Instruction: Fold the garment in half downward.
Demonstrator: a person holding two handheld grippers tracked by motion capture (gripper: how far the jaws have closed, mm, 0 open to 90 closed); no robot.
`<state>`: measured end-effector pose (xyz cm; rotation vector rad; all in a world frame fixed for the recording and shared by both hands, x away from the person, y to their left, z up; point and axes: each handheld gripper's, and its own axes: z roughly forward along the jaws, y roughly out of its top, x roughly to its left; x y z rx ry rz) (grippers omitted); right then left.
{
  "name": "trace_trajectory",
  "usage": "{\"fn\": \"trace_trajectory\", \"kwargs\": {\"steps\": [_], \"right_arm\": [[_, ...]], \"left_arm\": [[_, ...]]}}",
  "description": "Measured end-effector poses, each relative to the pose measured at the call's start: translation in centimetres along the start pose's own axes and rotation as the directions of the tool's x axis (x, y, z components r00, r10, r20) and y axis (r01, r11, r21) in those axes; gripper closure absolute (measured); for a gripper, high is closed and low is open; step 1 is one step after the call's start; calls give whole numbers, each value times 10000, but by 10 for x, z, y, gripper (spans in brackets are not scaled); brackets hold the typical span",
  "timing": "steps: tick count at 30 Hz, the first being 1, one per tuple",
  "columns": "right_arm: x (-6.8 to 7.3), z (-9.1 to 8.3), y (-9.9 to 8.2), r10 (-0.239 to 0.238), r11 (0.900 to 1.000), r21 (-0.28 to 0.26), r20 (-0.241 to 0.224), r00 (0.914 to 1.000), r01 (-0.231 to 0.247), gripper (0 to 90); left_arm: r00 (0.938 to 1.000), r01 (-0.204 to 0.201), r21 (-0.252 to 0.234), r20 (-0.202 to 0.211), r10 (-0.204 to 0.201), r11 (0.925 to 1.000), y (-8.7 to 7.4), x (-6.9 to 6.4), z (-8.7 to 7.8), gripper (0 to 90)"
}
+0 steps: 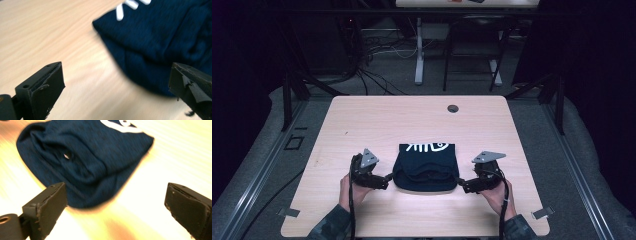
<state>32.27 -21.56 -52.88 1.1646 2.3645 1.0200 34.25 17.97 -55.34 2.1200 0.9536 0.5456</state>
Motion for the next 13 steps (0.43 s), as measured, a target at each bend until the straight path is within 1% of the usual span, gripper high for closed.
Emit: {"fn": "trace_trajectory", "kwargs": {"steps": [3,5,7,8,9,10,11,13], "right_arm": [[-8,-3,-18,186,9996,197,190,9996,-190,42],[-12,-2,-26,351,9987,359,277,9990,-361,40],[-15,-1,-35,539,9974,469,261,9982,-551,39],[-16,0,-39,575,9963,623,269,9980,-590,38],[-17,2,-42,625,9956,678,305,9976,-645,36],[-18,3,-45,613,9943,852,346,9975,-641,35],[-18,5,-47,663,9935,906,303,9973,-688,35],[-19,7,-51,651,9922,1042,367,9972,-686,34]], "left_arm": [[9999,90,242,-79,-88,9997,-11,3,-4,3],[9998,188,356,-66,-185,9992,-16,5,-6,2],[9997,207,505,-103,-202,9985,-21,7,-6,2],[9997,233,562,-106,-227,9981,-22,7,-5,2],[9996,257,655,-97,-251,9975,-24,9,-4,2],[9994,339,723,-83,-334,9968,-26,9,-2,3],[9994,351,827,-24,-351,9960,-28,10,-1,3],[9990,445,971,2,-448,9943,-30,12,2,2]]}}
